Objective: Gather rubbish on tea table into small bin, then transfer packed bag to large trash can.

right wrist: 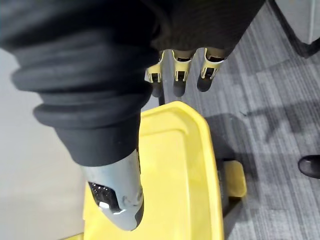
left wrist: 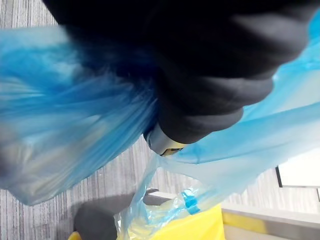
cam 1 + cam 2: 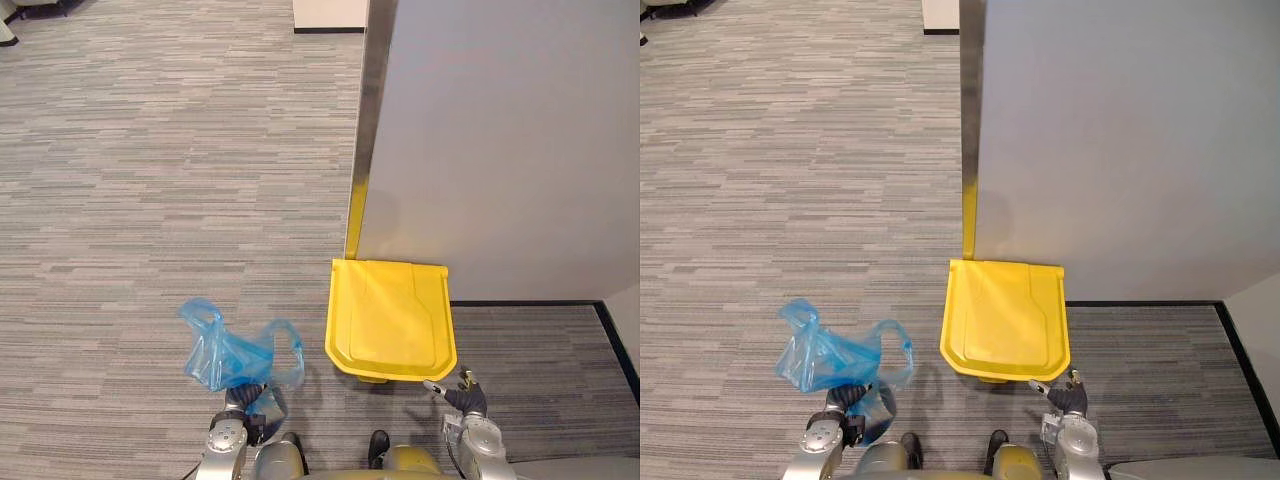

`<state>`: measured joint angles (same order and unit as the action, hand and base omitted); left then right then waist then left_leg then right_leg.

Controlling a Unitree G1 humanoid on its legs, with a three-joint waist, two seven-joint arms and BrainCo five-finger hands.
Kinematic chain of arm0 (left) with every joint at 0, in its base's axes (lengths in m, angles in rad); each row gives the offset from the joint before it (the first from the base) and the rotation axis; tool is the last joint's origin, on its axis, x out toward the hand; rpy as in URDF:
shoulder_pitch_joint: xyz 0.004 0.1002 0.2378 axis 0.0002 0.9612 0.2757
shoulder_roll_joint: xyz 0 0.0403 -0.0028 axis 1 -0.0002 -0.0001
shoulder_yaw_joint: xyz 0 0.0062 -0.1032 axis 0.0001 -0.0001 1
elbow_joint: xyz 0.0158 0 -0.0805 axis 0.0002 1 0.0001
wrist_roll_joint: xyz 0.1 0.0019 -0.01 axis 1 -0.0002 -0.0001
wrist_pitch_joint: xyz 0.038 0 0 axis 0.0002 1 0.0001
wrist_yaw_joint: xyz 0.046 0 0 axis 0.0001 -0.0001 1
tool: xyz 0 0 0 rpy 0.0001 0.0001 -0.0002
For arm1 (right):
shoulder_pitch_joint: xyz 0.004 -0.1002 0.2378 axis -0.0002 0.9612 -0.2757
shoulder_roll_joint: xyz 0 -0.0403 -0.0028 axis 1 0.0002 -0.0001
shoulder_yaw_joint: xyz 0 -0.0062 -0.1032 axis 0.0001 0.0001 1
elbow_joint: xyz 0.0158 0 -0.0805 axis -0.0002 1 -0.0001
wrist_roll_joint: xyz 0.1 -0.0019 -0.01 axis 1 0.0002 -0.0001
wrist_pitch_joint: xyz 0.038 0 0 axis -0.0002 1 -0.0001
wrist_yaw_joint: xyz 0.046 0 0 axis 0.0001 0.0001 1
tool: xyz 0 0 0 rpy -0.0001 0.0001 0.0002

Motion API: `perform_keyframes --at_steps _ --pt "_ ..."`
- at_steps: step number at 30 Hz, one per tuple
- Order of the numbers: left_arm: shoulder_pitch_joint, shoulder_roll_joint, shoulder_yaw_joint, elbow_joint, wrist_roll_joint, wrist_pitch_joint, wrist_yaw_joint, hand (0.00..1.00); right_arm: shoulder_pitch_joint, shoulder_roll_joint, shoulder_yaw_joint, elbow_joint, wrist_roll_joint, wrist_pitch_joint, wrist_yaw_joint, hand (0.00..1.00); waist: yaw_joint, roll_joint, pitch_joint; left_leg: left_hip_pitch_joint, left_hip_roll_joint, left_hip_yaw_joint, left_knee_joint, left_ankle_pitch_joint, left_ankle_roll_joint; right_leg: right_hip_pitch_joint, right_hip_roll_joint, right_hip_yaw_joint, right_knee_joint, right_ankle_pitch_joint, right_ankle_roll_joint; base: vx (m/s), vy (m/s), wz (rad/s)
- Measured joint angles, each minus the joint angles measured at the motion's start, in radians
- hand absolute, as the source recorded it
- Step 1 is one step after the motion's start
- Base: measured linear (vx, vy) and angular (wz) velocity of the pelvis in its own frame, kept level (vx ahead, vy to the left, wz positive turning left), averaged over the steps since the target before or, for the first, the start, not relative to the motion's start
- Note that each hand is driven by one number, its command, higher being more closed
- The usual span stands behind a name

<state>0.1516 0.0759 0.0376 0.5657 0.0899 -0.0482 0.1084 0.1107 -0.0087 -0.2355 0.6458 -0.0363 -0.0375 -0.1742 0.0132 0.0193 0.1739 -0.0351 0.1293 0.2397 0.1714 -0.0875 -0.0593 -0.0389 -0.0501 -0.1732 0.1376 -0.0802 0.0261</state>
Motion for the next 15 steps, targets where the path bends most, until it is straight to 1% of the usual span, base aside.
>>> perform_keyframes --at_steps 2,5,8,10,15 --pt "-0.003 0.012 -0.001 0.016 0.000 0.000 0.001 1.00 -0.018 -0.002 0.000 0.035 0.000 0.001 0.000 0.00 0.000 0.001 -0.001 0.018 -0.007 0.003 -0.055 0.031 -0.002 0.000 0.005 0.012 -0.030 0.022 -0.004 -0.02 -0.028 -0.15" --pt "-0.004 0.013 -0.005 0.047 0.000 0.000 0.001 1.00 -0.026 -0.021 -0.001 0.060 0.000 0.002 0.000 0.00 -0.002 0.009 -0.006 0.038 -0.006 0.001 -0.102 0.047 -0.006 0.000 0.016 0.020 -0.047 0.041 -0.011 -0.03 -0.029 -0.13" --pt "-0.004 0.013 -0.007 0.063 0.000 0.000 0.001 1.00 -0.043 -0.038 -0.001 0.083 -0.001 0.002 0.000 0.00 -0.003 0.009 -0.006 0.043 -0.007 -0.016 -0.125 0.047 -0.006 -0.001 0.025 0.035 -0.074 0.067 -0.011 -0.07 -0.001 -0.17" --pt "-0.005 0.014 -0.007 0.075 0.000 0.000 0.001 1.00 -0.046 -0.042 -0.002 0.085 -0.001 0.002 0.000 0.00 -0.004 0.005 -0.009 0.041 -0.013 -0.015 -0.137 0.054 -0.004 -0.001 0.024 0.043 -0.102 0.090 -0.007 -0.07 0.024 -0.11" --pt "-0.004 0.014 -0.006 0.076 0.000 0.000 0.001 1.00 -0.045 -0.043 -0.001 0.085 -0.001 0.003 0.000 0.00 -0.003 0.002 -0.011 0.039 -0.029 -0.021 -0.148 0.054 -0.003 -0.001 0.017 0.065 -0.139 0.116 0.008 -0.06 0.029 -0.12"
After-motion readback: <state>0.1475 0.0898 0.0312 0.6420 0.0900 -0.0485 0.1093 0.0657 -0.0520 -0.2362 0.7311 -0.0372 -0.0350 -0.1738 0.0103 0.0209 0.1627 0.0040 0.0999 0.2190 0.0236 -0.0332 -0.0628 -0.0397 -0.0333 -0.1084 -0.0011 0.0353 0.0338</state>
